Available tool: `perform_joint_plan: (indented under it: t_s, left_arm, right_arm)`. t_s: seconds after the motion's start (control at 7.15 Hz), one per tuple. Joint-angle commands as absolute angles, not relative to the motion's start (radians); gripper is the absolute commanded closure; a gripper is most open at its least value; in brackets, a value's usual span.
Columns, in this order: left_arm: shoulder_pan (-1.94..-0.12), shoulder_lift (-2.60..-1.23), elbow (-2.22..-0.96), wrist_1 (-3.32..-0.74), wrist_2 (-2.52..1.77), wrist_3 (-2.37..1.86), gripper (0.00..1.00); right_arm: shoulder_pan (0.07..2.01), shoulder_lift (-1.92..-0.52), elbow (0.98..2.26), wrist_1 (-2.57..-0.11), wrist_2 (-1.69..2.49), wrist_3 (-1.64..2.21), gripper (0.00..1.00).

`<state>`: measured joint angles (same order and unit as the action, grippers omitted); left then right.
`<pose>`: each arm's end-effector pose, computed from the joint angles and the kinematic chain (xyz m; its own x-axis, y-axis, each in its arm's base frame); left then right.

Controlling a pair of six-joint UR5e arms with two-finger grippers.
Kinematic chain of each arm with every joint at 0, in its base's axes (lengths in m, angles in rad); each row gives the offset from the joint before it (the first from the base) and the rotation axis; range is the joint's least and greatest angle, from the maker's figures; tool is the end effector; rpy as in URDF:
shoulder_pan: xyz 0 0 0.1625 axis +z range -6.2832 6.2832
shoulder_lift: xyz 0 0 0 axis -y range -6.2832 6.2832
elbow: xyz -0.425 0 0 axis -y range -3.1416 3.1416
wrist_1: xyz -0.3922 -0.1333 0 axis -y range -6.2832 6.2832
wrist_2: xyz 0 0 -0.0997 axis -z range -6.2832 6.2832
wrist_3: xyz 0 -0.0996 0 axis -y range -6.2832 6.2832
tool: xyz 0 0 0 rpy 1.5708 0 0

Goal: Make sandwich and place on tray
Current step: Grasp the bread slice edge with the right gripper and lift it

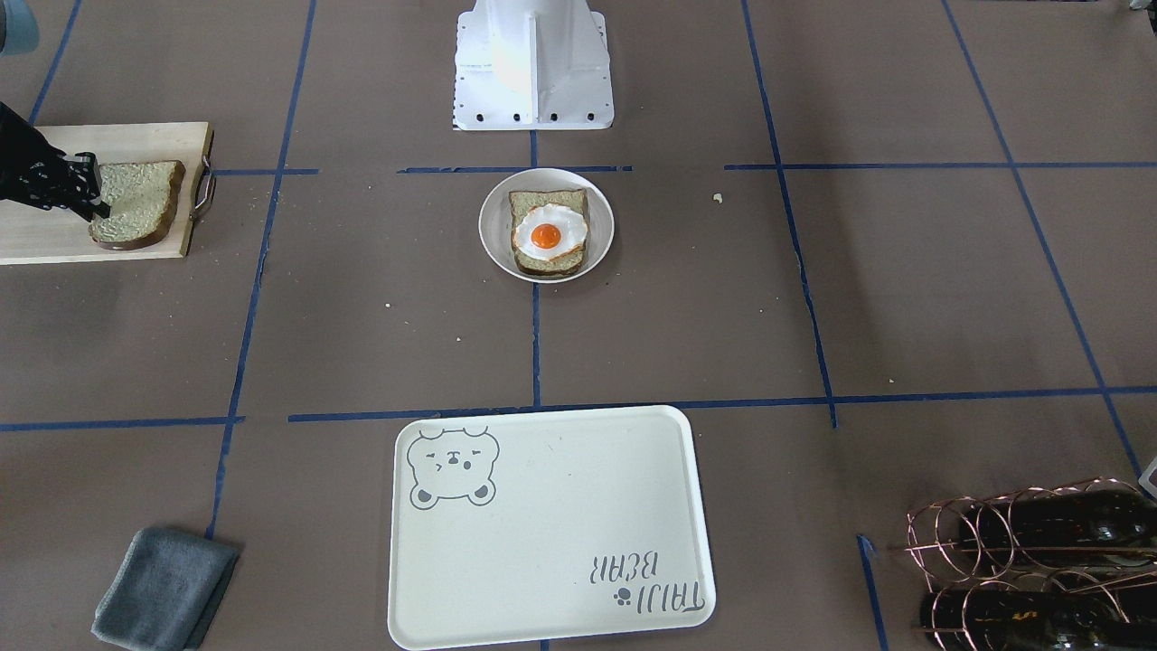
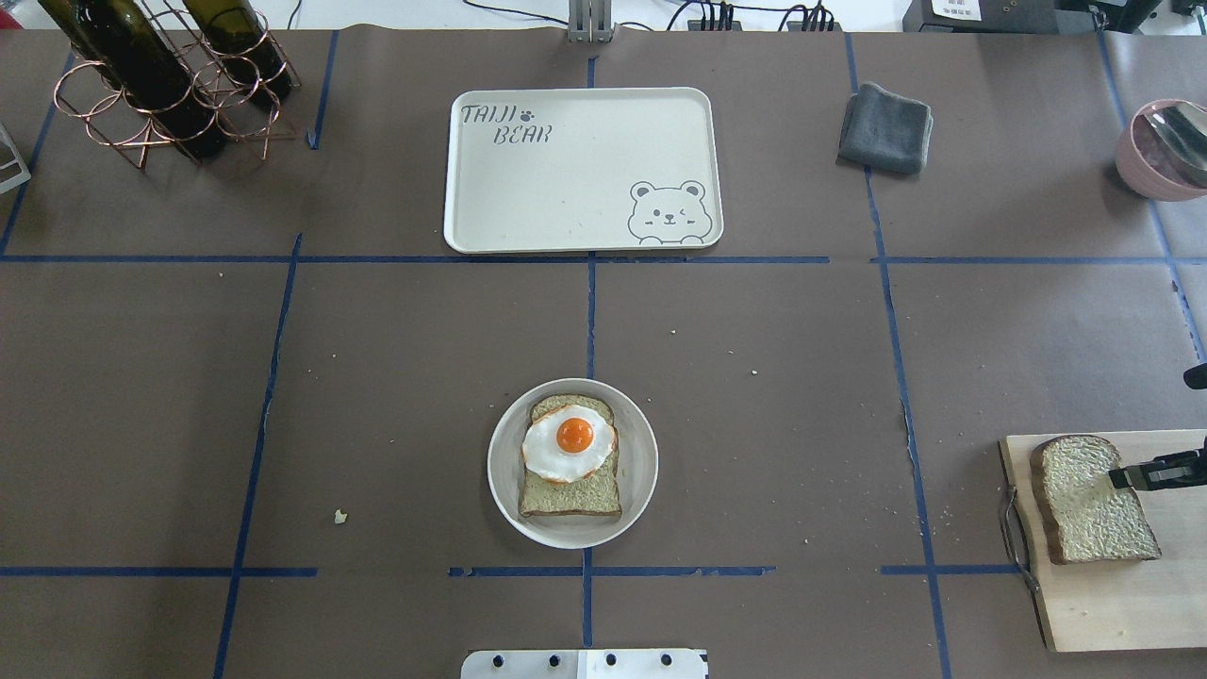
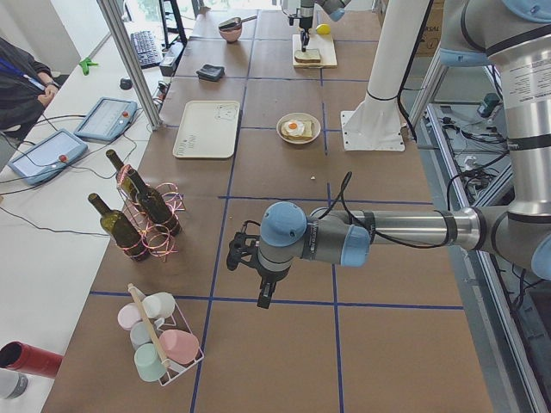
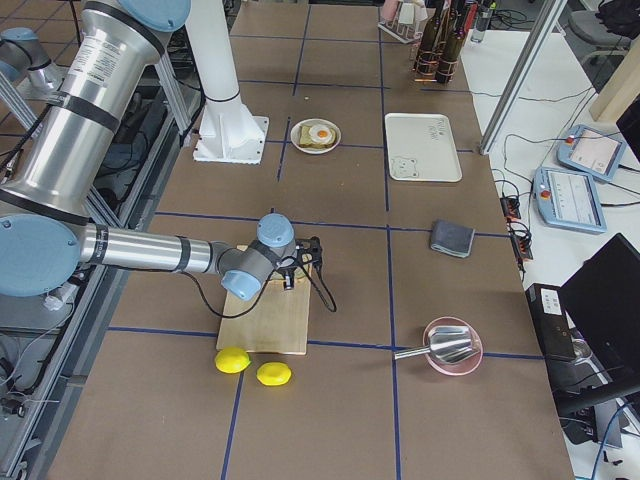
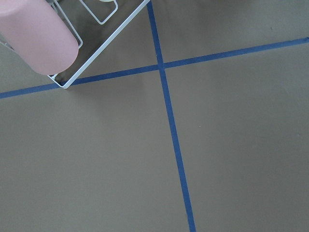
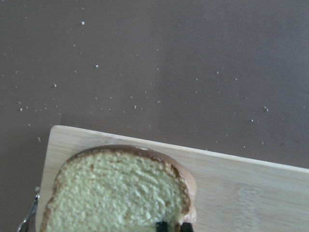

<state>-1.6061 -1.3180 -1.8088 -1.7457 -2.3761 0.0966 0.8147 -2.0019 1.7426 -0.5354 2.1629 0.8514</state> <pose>-0.0754 -0.3929 0.6320 0.6966 0.1852 -0.6931 -0.0325 0.9733 0.2273 -0.1702 -0.2938 0.6383 0.5893 -0.1720 0.7894 0.0703 0.9843 0.1620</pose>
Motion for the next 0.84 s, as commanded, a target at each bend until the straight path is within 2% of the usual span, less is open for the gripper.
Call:
perform_joint_plan:
  t_s: [0.0, 0.42, 0.7]
  left_arm:
    - [-1.608, -1.319, -1.81, -1.746, -2.376, 0.097, 0.0]
    - [-1.606, -1.319, -1.81, -1.746, -2.376, 0.097, 0.0]
    - [-1.606, -1.319, -1.812, -1.746, -2.376, 0.097, 0.0]
  right_arm:
    - [0.816, -2.002, 1.743, -0.534, 2.169, 0.848, 1.0]
    - [0.822, -2.0, 1.77, -0.531, 2.222, 0.844, 1.0]
    - [0.897, -1.999, 1.813, -0.531, 2.343, 0.844, 1.0]
